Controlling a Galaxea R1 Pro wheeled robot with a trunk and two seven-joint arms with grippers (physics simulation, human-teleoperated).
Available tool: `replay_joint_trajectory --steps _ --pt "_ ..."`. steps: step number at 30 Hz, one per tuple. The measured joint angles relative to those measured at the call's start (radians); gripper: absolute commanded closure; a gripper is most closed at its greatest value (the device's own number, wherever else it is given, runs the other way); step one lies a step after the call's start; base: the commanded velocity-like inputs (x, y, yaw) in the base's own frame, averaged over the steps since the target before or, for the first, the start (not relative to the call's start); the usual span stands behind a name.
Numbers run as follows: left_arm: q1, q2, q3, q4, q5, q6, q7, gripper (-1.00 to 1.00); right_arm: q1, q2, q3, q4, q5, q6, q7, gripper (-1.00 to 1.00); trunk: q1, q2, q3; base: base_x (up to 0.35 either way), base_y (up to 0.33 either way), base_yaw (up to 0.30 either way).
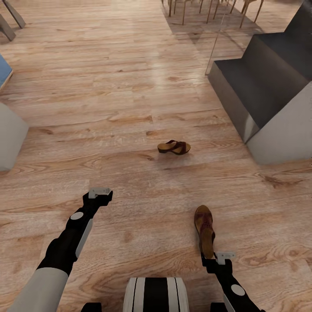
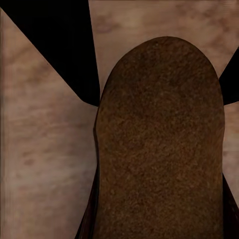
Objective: Pick up the two gym shoes and the two sandals from the corridor floor and place them onto the hallstand (shoe rack) in the corridor, making sure they are on the rack and not on the floor. Arrange them so the two gym shoes are next to each other and the two sandals are next to each other.
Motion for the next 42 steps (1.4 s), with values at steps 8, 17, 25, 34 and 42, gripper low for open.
replay_joint_trajectory --steps 8,17,25,34,42 --pt "0.000 0.000 0.000 0.000 0.000 0.001 0.001 -1.00 0.000 0.000 0.000 0.000 0.000 0.000 0.000 1.00 -0.004 0.002 0.031 0.000 0.000 0.000" --pt "0.003 0.006 0.006 0.004 -0.004 0.004 0.006 -1.00 0.000 0.000 0.001 -0.001 0.000 -0.009 0.000 1.00 -0.008 0.004 0.066 0.000 0.000 0.000" --pt "0.033 0.012 0.009 0.017 -0.005 0.006 0.008 -1.00 0.000 0.000 0.003 -0.001 0.001 -0.060 0.003 1.00 -0.011 0.006 0.097 0.000 0.000 0.000" --pt "0.052 0.011 -0.001 0.036 -0.012 0.012 0.008 -1.00 0.000 0.002 0.002 -0.004 0.001 -0.065 -0.017 1.00 -0.015 0.008 0.132 0.000 0.000 0.000" --pt "0.097 0.001 0.003 0.039 -0.022 0.019 0.065 -1.00 0.001 0.005 0.007 0.003 0.003 -0.063 -0.045 1.00 -0.019 0.010 0.172 0.000 0.000 0.000"
